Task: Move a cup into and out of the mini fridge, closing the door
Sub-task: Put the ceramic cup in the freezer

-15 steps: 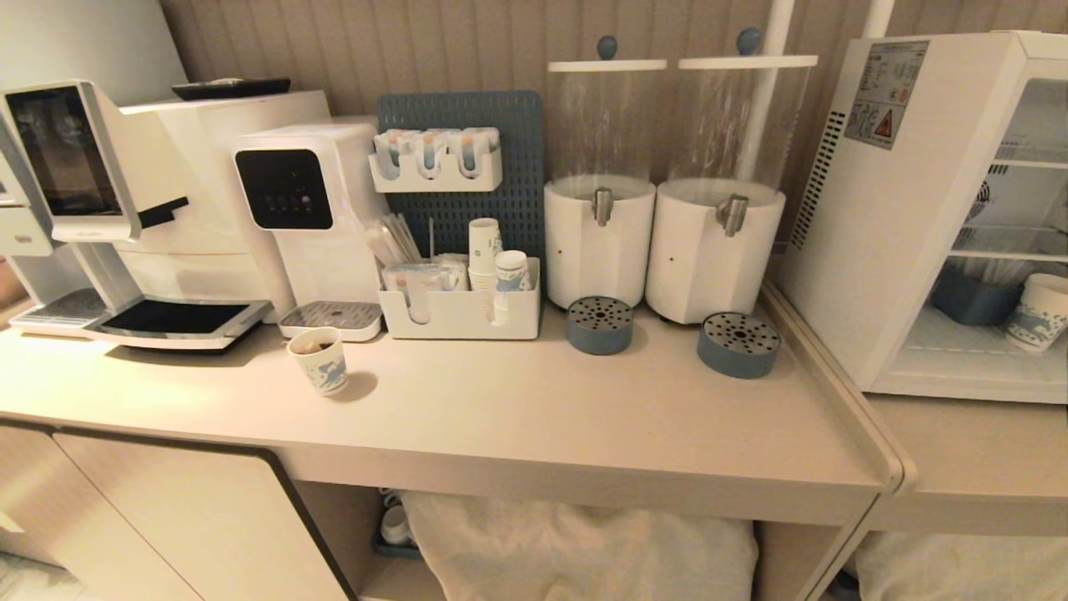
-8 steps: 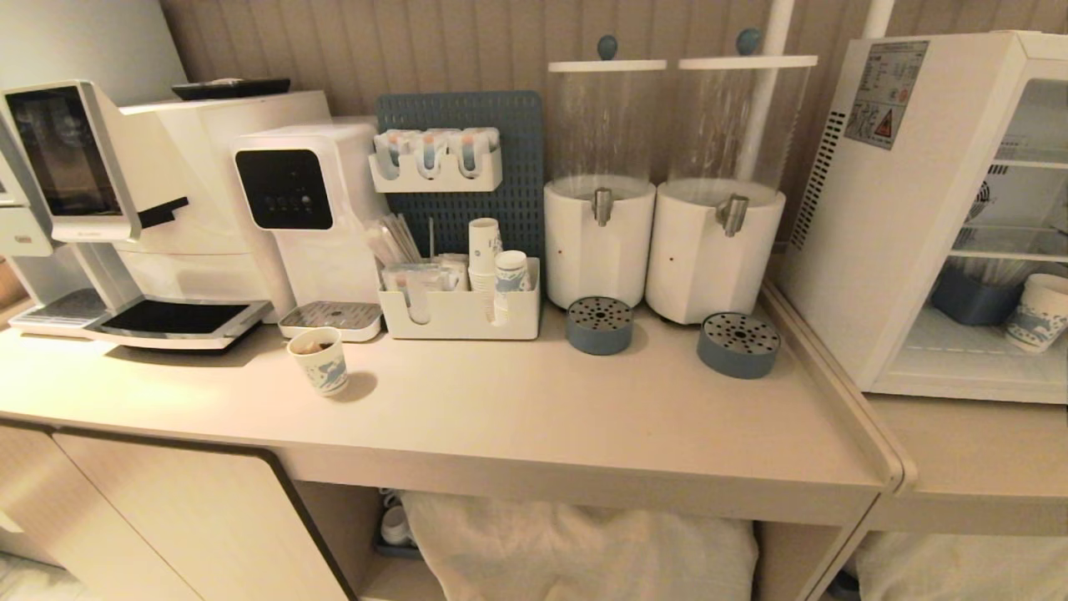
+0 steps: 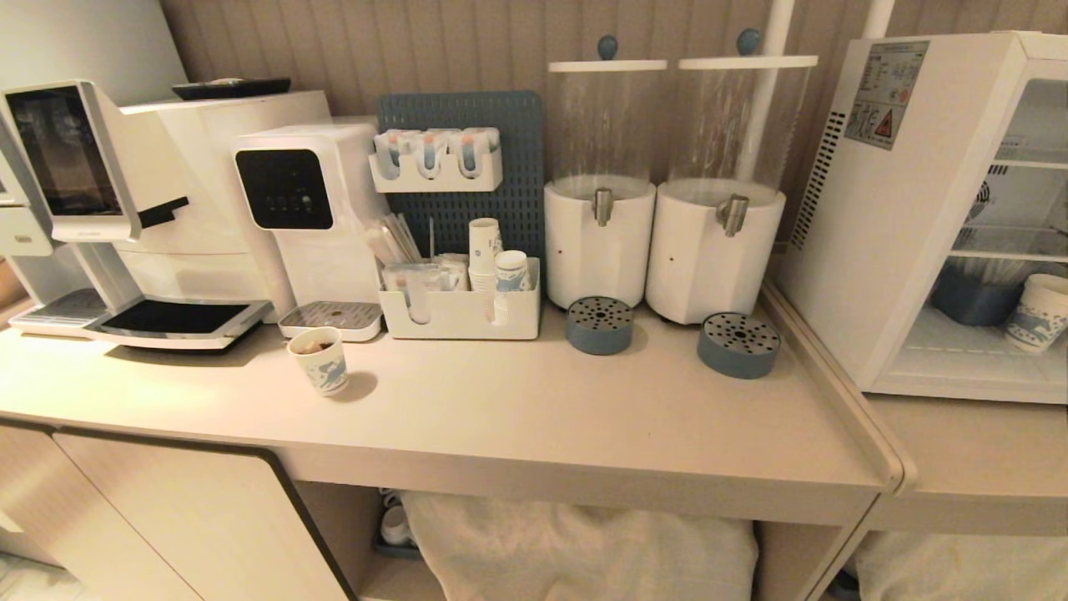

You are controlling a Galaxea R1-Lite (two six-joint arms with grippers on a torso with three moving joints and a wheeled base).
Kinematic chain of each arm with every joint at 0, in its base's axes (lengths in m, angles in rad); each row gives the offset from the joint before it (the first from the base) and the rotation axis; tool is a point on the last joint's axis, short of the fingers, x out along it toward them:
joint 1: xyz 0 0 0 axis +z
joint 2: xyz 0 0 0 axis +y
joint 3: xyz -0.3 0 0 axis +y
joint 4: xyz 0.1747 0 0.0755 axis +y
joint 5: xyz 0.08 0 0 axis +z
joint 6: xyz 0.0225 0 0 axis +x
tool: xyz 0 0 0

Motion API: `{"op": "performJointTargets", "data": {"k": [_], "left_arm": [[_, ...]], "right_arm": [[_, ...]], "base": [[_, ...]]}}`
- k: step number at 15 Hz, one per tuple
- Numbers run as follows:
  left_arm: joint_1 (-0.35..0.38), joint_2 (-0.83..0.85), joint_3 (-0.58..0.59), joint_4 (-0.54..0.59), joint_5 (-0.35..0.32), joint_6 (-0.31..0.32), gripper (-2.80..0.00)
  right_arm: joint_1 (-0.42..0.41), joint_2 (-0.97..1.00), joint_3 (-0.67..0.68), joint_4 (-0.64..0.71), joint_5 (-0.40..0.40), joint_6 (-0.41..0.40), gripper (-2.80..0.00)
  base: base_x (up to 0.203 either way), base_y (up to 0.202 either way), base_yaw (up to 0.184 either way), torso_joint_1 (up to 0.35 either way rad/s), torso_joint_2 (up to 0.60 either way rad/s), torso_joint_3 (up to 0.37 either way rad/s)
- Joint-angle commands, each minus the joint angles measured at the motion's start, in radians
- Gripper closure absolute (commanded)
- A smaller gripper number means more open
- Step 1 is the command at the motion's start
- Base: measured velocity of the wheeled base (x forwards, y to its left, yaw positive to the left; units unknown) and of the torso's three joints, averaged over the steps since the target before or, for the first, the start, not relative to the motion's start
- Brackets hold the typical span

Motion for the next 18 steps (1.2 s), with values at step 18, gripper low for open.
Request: {"op": "performJointTargets", "data": {"k": [18], "left_arm": [[0.0,0.0,0.0,-0.001,0.0,0.005,0.0]], "right_arm": [[0.0,0.002,-0.019,0.114,0.038,-0.046,0.0]], "base": [[0.0,-0.085,0.001,0.001,0.0,0.001]]}}
